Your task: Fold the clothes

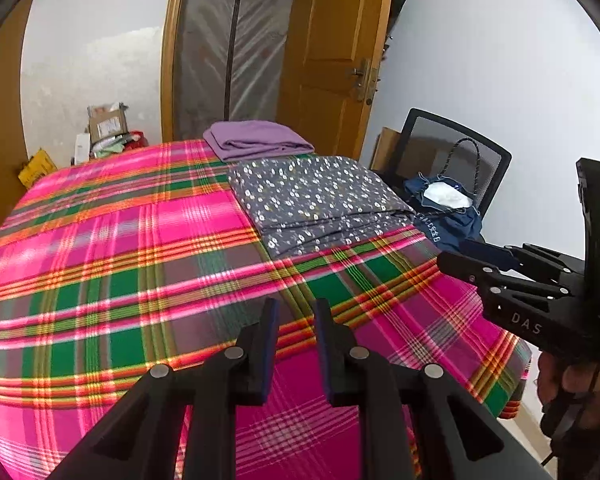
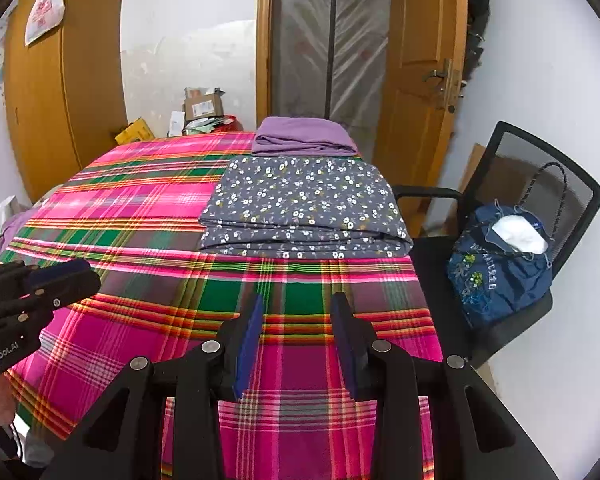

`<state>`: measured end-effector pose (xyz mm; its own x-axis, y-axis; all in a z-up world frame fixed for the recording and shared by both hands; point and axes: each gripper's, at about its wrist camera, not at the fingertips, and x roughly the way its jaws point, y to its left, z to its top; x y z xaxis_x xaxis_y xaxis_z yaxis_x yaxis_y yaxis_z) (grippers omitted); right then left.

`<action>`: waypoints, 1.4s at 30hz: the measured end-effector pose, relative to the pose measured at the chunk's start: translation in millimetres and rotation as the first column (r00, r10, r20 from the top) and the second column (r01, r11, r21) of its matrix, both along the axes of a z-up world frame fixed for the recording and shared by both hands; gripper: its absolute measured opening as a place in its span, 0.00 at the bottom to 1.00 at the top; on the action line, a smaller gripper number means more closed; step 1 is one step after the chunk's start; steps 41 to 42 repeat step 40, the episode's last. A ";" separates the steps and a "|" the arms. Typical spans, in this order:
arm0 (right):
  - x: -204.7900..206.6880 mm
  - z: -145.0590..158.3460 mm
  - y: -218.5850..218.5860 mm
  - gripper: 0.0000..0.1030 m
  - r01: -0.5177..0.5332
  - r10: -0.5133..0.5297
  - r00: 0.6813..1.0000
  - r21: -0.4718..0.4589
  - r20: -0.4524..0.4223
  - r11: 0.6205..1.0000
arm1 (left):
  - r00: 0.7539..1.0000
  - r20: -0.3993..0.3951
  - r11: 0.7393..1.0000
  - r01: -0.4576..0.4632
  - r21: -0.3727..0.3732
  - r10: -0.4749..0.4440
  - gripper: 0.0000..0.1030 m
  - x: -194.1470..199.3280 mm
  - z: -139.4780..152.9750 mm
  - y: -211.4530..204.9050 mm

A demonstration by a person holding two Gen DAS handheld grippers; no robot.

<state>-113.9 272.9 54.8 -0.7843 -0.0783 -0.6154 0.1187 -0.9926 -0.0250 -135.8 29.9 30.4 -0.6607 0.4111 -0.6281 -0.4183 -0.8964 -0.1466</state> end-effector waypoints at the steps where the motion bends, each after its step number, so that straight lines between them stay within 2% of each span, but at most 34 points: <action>1: -0.2 0.0 -0.1 0.35 0.001 -0.001 1.000 -0.001 0.002 1.000 | 1.000 0.005 1.000 0.004 0.001 -0.004 0.18 0.1 -0.4 0.9; 14: -0.1 -0.8 2.6 0.35 0.001 0.000 1.000 -0.014 0.006 1.000 | 0.999 0.008 0.999 0.042 0.023 -0.042 0.18 4.8 1.8 11.3; 42: 0.5 -8.8 6.5 0.35 0.011 -0.010 1.000 -0.005 0.023 1.000 | 0.999 -0.014 0.997 0.033 0.071 -0.032 0.13 7.0 3.5 9.8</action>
